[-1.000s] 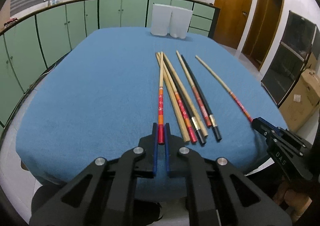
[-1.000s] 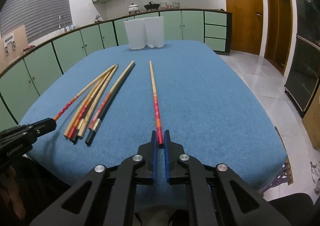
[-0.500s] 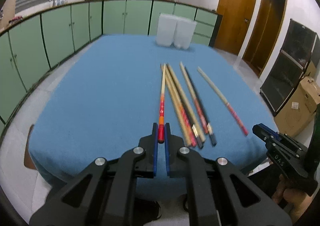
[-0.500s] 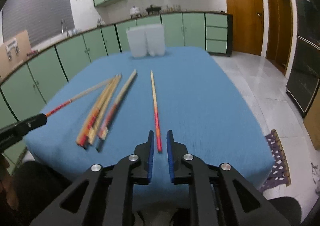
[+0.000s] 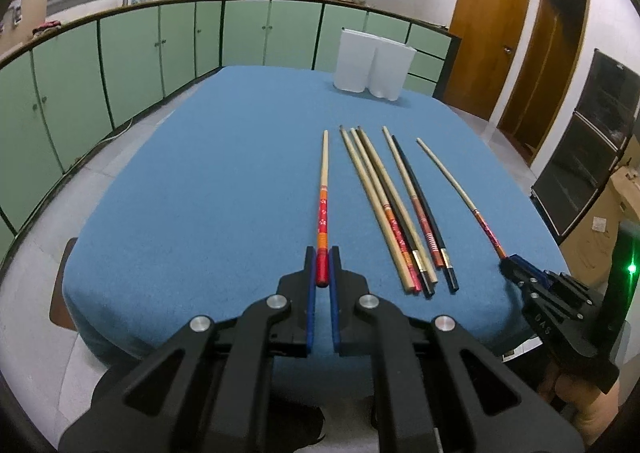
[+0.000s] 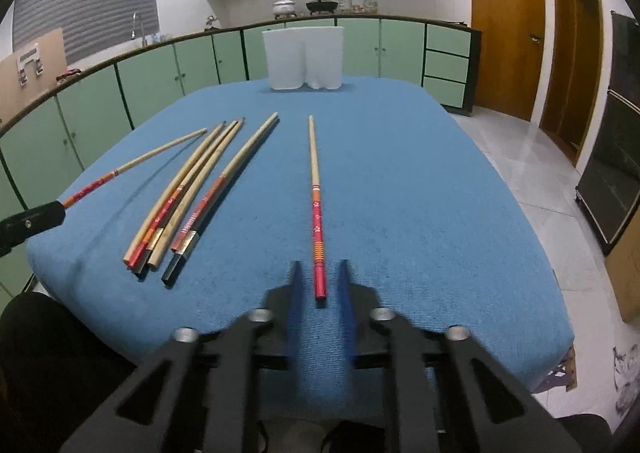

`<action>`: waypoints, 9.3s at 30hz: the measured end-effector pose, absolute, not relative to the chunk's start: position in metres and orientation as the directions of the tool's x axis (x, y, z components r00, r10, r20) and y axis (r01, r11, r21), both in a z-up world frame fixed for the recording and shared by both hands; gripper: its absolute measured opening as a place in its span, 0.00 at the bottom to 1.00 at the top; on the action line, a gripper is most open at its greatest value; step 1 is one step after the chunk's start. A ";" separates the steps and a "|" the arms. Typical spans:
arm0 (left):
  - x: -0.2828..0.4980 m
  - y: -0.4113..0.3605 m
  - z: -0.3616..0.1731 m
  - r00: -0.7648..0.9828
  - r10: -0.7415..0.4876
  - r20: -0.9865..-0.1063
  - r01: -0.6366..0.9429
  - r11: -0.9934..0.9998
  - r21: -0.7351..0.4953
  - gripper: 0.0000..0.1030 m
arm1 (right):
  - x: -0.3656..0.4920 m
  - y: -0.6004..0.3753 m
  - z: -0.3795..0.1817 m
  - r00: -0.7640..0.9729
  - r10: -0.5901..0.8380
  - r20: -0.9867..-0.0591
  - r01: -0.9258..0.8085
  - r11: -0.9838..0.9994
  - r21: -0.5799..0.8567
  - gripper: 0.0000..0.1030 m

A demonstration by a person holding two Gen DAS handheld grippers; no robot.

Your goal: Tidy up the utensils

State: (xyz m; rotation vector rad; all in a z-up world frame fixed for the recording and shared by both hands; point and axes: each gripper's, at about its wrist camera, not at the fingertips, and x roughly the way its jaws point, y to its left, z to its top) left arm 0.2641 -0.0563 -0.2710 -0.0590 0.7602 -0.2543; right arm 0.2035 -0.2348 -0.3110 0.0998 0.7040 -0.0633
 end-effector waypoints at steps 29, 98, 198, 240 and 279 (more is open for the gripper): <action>0.299 -0.050 -0.147 0.773 -0.286 -0.566 0.293 0.953 -0.081 0.05 | 0.250 -0.241 -0.129 0.851 0.051 -0.523 -0.025 0.998 0.057 0.05; 0.432 -0.097 -0.088 0.876 -0.279 -0.393 0.324 0.944 0.053 0.51 | 0.349 -0.286 -0.106 0.890 0.080 -0.450 -0.047 0.995 0.084 0.32; 0.271 -0.066 -0.154 0.783 -0.318 -0.536 0.330 0.941 -0.077 0.06 | 0.212 -0.216 -0.154 0.876 0.156 -0.456 -0.103 0.985 0.139 0.07; 0.167 -0.036 -0.251 0.600 -0.353 -0.718 0.403 0.909 -0.110 0.42 | 0.314 -0.235 -0.108 0.787 0.256 -0.562 -0.205 0.967 0.153 0.07; 0.206 -0.055 -0.274 0.557 -0.330 -0.762 0.341 0.928 -0.152 0.06 | 0.308 -0.242 -0.113 0.799 0.242 -0.550 -0.180 0.970 0.166 0.07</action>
